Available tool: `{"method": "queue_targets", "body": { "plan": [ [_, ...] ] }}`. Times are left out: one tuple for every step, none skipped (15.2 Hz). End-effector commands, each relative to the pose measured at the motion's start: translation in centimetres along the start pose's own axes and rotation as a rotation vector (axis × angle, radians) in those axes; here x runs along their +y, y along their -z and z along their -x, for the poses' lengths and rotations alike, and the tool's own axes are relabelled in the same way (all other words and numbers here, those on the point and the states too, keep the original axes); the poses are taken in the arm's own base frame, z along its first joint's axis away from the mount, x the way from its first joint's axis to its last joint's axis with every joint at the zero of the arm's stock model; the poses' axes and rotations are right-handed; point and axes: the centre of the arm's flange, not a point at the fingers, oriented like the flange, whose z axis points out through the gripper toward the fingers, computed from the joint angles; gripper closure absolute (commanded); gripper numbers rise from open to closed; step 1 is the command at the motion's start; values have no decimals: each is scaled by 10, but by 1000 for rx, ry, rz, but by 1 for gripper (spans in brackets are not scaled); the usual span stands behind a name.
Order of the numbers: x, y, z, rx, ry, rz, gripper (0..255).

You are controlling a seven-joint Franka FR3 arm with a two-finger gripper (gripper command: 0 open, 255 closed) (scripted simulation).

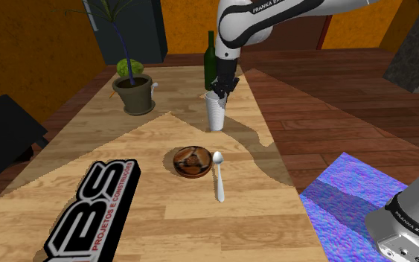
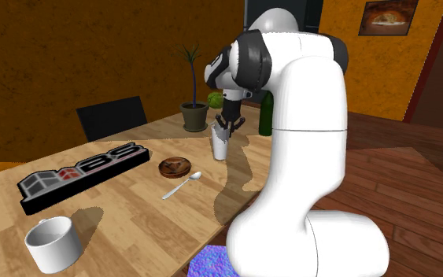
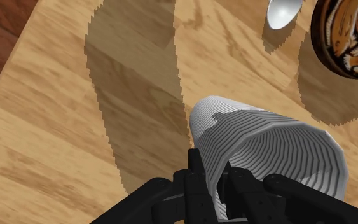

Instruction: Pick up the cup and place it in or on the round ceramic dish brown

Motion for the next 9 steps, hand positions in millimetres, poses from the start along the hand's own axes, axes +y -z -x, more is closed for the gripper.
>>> {"method": "queue_targets", "body": {
  "plan": [
    [-1,11,1,0,0,0,255],
    [-1,16,1,0,0,0,255],
    [-2,22,1,0,0,0,255],
    [-2,27,1,0,0,0,255],
    [-3,32,2,0,0,0,255],
    [-3,37,2,0,0,0,255],
    [-4,43,2,0,0,0,255],
    [-4,48,2,0,0,0,255],
    [-5,53,2,0,0,0,255]
  ]
}}
